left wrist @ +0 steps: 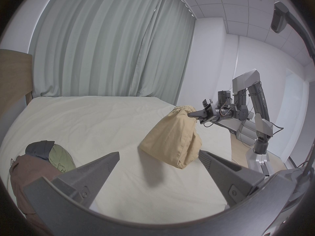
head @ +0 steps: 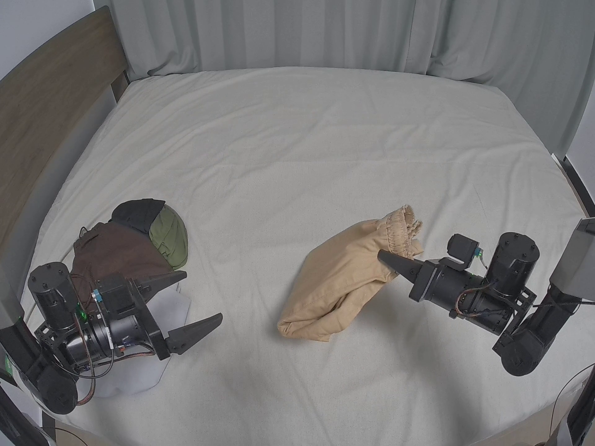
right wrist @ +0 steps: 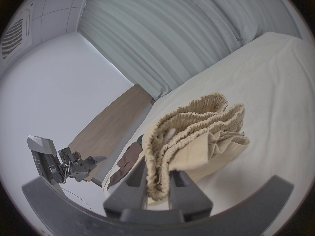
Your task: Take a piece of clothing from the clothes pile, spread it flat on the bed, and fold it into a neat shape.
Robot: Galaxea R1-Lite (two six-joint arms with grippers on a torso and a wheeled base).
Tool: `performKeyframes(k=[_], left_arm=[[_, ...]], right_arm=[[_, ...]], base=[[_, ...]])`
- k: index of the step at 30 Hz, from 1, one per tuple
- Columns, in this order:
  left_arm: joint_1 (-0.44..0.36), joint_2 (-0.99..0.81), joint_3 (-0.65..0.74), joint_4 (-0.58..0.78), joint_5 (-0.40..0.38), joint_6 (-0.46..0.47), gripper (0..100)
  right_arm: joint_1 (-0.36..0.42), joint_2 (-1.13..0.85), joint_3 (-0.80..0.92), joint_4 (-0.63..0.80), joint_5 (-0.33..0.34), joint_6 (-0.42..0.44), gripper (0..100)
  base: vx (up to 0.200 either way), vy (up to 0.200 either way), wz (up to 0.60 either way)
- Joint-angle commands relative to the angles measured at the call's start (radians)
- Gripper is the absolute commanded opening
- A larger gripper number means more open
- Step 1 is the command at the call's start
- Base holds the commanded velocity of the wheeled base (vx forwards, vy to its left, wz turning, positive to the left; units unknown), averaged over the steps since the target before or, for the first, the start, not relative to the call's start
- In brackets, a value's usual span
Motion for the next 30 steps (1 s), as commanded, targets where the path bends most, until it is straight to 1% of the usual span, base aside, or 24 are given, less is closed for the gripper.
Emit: performKeyframes(k=[1,9,13,16,21,26,27,30], left_arm=[[0.001,-0.007,0.004,-0.001,0.000,0.000,100],[0.001,-0.007,0.007,0.000,0.000,0.000,100],[0.001,-0.007,0.007,-0.001,-0.002,0.000,100],[0.001,-0.007,0.009,-0.001,-0.002,0.000,100],[0.001,-0.006,0.013,-0.001,-0.002,-0.001,100],[0.001,-0.003,0.015,0.000,-0.002,-0.001,100],[0.001,-0.003,0.015,0.000,-0.002,-0.001,100],[0.002,-0.003,0.015,0.000,-0.003,-0.003,100]], right_arm=[[0.000,0.000,-0.046,0.002,0.000,0.000,0],[0.000,0.031,-0.132,0.003,0.000,0.009,0],[-0.008,0.038,-0.197,0.055,0.005,0.017,0],[-0.020,0.040,-0.247,0.101,0.045,0.037,0],[-0.026,0.061,-0.336,0.109,0.062,0.083,0],[-0.046,0.092,-0.442,0.186,0.098,0.086,0],[-0.046,0.092,-0.442,0.186,0.098,0.086,0],[-0.058,0.124,-0.543,0.244,0.104,0.092,0]], base=[[0.000,0.000,0.00],[0.000,0.000,0.00],[0.000,0.000,0.00],[0.000,0.000,0.00],[0.000,0.000,0.00],[0.000,0.000,0.00],[0.000,0.000,0.00],[0.000,0.000,0.00]])
